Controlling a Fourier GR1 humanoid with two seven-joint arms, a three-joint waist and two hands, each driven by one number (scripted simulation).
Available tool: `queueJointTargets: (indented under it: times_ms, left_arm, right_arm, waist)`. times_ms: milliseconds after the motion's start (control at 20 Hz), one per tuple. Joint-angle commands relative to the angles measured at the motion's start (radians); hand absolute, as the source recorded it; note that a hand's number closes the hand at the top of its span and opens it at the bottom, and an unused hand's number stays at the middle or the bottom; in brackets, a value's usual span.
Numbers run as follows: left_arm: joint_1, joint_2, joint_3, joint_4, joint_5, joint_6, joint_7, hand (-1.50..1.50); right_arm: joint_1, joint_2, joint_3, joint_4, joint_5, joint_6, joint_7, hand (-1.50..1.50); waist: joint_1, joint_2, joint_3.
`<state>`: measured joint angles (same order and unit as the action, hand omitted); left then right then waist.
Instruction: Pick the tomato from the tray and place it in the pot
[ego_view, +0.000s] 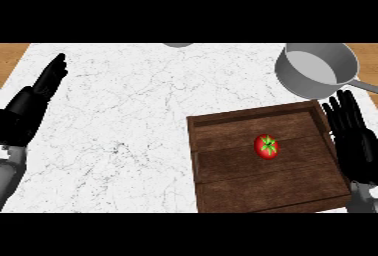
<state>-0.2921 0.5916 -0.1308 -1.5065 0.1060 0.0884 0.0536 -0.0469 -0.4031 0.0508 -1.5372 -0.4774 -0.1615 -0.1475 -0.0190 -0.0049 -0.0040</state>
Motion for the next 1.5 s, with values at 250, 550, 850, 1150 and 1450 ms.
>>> queueJointTargets:
  times_ms: [250, 550, 850, 1150, 1450]
  left_arm:
    - [0.122, -0.232, 0.045, -0.013, 0.103, 0.147, -0.073, 0.0]
    - [0.239, -0.39, -0.035, -0.015, 0.074, 0.201, -0.209, 0.0]
    - [0.257, -0.383, -0.022, -0.04, 0.08, 0.167, -0.201, 0.0]
    - [0.299, -0.406, -0.052, -0.064, 0.047, 0.193, -0.214, 0.0]
    - [0.294, -0.41, -0.06, -0.068, 0.04, 0.19, -0.213, 0.0]
  right_arm:
    - [-0.131, -0.183, -0.191, -0.203, 0.023, 0.264, -0.436, 1.5]
    - [0.136, -0.08, -0.226, 0.0, 0.224, 0.122, -0.746, -1.5]
    - [0.29, -0.061, -0.225, -0.218, 0.262, 0.175, -0.852, -1.5]
    - [0.412, -0.182, -0.202, -0.274, 0.513, 0.086, -0.658, -1.5]
    - [0.469, -0.308, -0.114, -0.422, 0.767, 0.081, -0.318, -1.5]
  waist:
    - [0.016, -0.025, 0.004]
    - [0.007, 0.004, 0.006]
    - [0.007, 0.003, 0.003]
    - [0.012, 0.004, 0.002]
    - [0.019, 0.005, 0.0]
